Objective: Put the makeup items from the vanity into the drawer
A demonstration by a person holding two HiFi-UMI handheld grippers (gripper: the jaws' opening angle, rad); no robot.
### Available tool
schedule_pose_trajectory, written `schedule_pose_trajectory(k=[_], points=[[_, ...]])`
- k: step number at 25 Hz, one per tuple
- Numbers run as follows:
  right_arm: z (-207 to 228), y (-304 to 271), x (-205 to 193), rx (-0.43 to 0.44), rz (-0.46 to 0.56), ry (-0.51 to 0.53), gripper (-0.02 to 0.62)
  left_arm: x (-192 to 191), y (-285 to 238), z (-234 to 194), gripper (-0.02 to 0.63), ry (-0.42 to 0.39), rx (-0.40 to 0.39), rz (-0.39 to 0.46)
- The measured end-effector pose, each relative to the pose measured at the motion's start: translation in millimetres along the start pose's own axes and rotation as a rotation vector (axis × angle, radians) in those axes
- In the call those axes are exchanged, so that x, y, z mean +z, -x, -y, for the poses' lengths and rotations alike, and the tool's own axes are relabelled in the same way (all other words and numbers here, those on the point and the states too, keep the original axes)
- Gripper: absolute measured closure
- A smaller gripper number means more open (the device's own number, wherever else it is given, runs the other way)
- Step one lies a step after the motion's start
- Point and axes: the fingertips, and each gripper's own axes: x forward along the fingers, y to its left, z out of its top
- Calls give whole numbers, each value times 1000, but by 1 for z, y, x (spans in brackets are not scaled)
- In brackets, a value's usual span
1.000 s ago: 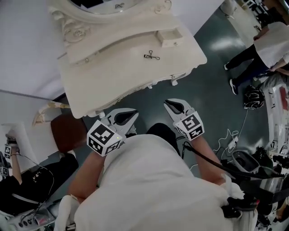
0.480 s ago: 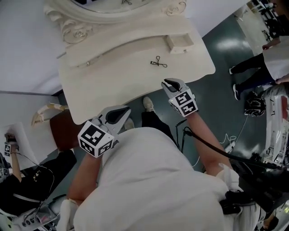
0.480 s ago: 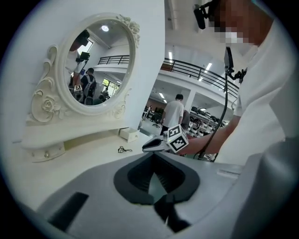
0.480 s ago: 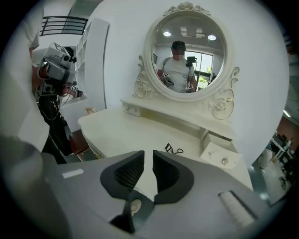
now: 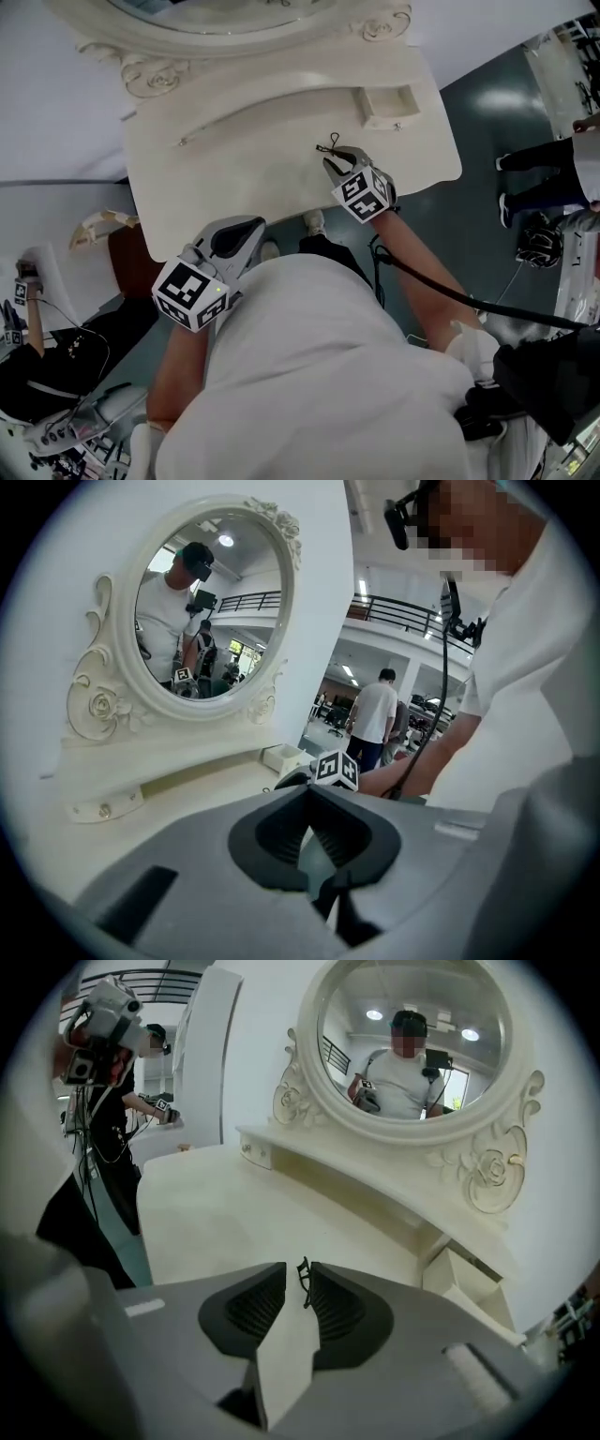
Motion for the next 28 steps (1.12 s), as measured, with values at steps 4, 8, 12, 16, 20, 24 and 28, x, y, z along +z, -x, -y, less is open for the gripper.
schedule_pose_trajectory(k=[4,8,12,16,20,24,28], points=[[12,-22,-12,32,-35,48,511,13,-14,-7,607,18,48,0],[18,-35,-13,57,-42,99,530,22,-26,-12,607,29,82,-7],[23,-37,-10,67,-34,113,573,28,-39,-17,607,32,100,-15],[26,-21,1,96,12,110,581,37,-54,-17,607,23,98,-13],[30,8,18,135,64,100,581,44,-70,-13,607,11,84,-8],[46,42,31,152,101,105,581,51,-86,-9,607,0,66,2],[86,69,32,127,110,112,583,59,-103,-4,607,-9,52,18]])
